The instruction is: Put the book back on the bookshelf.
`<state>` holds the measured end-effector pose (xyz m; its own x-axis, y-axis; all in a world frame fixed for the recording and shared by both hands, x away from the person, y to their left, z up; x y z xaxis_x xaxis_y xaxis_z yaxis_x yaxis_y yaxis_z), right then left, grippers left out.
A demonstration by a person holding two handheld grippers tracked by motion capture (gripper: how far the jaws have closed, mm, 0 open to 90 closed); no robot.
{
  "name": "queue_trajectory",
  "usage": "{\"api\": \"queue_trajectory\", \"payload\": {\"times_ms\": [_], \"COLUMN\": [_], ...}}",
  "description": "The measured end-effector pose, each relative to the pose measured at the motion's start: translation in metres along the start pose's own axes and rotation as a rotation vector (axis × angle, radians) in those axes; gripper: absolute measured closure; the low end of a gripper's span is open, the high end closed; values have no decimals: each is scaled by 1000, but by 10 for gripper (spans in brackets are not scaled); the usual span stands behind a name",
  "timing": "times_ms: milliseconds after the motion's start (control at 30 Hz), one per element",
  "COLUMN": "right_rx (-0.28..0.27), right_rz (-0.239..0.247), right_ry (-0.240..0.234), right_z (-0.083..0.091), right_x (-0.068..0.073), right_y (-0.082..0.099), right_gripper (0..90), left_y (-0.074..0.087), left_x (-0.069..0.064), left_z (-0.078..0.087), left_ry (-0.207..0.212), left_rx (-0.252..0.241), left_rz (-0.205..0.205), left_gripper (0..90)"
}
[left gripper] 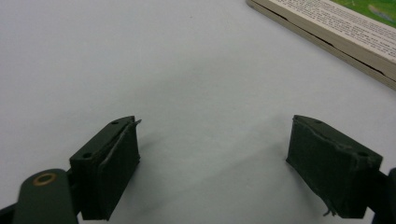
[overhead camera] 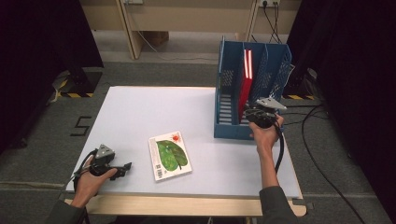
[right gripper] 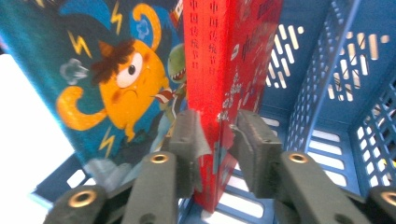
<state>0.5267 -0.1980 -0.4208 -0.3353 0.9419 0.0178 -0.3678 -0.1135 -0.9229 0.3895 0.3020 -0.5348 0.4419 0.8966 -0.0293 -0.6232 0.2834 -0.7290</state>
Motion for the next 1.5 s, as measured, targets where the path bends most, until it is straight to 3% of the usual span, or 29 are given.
{"api": "queue_trajectory", "payload": {"times_ms": [100, 300, 567, 800, 1067, 1167, 1500], "right_rx": [-14, -7, 4, 11, 61, 82, 136], "right_rz": [25, 20, -45, -50, -50, -46, -12], "right_ry": [-9, -40, -119, -154, -203, -210, -317], "right_z": [11, 32, 45, 46, 39, 37, 24], "right_x": [4, 18, 42, 58, 73, 80, 122], "right_y": [2, 12, 31, 36, 50, 55, 67], "right_gripper": [650, 563, 408, 304, 221, 220, 250], "left_y": [0, -1, -1, -2, -1, -2, -2], "left_x": [0, 0, -2, -3, -4, -4, -7], "left_z": [0, 0, -1, 0, -1, 0, -1], "left_ry": [0, 0, 7, 6, 4, 5, 21], "left_rx": [3, -4, -3, -5, -5, -7, -3], "left_rz": [1, 11, 3, 3, -4, 1, -9], "left_gripper": [158, 156, 154, 154, 154, 153, 153]}}
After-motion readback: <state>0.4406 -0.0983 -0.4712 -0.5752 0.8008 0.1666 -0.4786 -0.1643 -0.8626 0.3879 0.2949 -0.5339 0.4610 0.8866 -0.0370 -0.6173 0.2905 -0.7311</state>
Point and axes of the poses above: each handheld gripper's, and its own axes: z roughly backward along the jaws, y roughly out of its underside, x roughly to its left, the point moved 5 cm from there along -z, roughly forward along the jaws
